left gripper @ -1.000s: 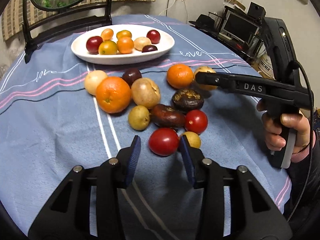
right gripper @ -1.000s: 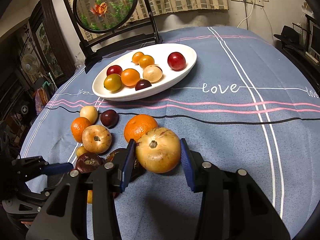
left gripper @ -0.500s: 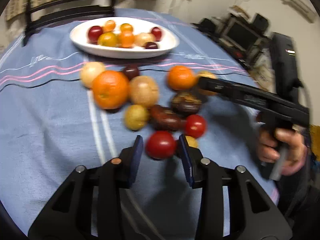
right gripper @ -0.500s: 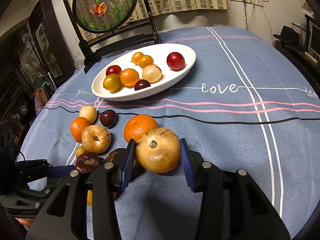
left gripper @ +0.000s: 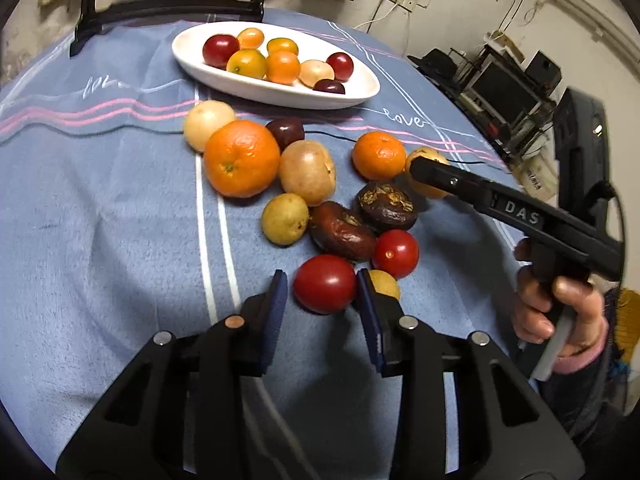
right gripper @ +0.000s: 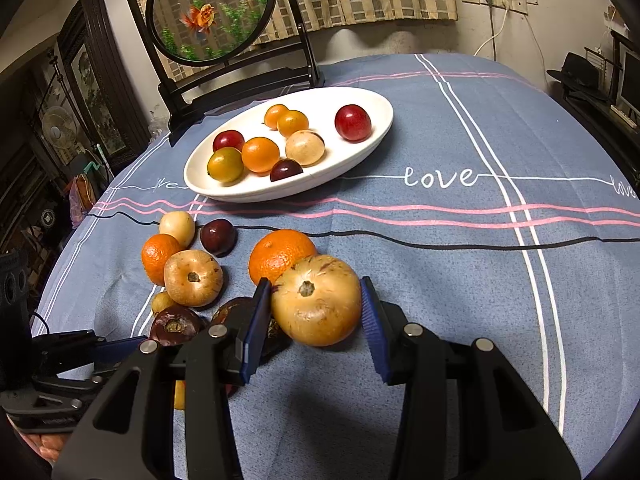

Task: Organize fruits
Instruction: 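Hold the tan fruit in the right tool while the left tool grasps the red tomato, then carry the tan fruit and red tomato over the white plate and open both tools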

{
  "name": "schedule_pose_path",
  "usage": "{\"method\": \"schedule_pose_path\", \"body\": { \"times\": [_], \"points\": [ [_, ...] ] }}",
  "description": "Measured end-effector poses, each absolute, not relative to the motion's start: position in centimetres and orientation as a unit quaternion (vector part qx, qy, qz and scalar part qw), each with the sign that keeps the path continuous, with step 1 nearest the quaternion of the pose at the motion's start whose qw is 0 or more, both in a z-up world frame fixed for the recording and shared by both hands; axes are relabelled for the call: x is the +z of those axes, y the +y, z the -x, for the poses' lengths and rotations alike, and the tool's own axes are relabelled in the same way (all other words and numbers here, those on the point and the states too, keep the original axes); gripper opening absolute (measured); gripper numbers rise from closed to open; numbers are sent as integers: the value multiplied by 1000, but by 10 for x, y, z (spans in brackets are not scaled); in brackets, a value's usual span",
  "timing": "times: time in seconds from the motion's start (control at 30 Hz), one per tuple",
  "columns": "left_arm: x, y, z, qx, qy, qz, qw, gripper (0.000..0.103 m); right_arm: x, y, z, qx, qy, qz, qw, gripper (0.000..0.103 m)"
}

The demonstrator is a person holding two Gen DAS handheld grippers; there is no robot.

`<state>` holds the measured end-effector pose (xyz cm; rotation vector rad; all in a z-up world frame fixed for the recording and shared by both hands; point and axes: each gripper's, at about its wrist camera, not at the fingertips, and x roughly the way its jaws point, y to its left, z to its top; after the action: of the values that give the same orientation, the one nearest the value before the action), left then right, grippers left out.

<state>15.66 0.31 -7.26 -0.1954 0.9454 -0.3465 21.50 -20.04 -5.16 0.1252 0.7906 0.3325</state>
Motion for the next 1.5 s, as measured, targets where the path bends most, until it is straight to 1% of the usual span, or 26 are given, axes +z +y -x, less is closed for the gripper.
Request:
{"method": "schedule_pose_path", "body": {
  "times": [0.2,0.23,0.5,0.8,0.93,1.07,1.23,1.4,1.5],
  "points": [
    [-72,-11,-159,-151,452,59,877,35,-51,-203,-213,163,381,-63,908,44],
    [-72,-11,-158,-151,452,61,877,32,-51,-203,-212,165,380,-64,908,44],
    [-70,-6,-143,-145,443,66,882,32,-45,-201,-209,174,371,-65,910,44],
    [-51,-7,-122,-128,394,28,910,31,-40,-198,-204,177,357,-58,915,44],
    [-40,5,-127,-153,393,54,905,31,-37,-193,-200,183,345,-47,919,44],
    [-21,19,-144,-159,383,54,908,31,-28,-188,-196,203,319,-43,925,44],
    [14,31,-186,-154,356,39,921,31,-4,-176,-208,205,277,-11,939,44],
    [34,37,-249,-137,334,48,931,32,14,-170,-257,202,258,-21,945,45],
    [31,35,-291,-133,345,55,927,32,10,-167,-291,191,267,-26,944,44]
  ]
}}
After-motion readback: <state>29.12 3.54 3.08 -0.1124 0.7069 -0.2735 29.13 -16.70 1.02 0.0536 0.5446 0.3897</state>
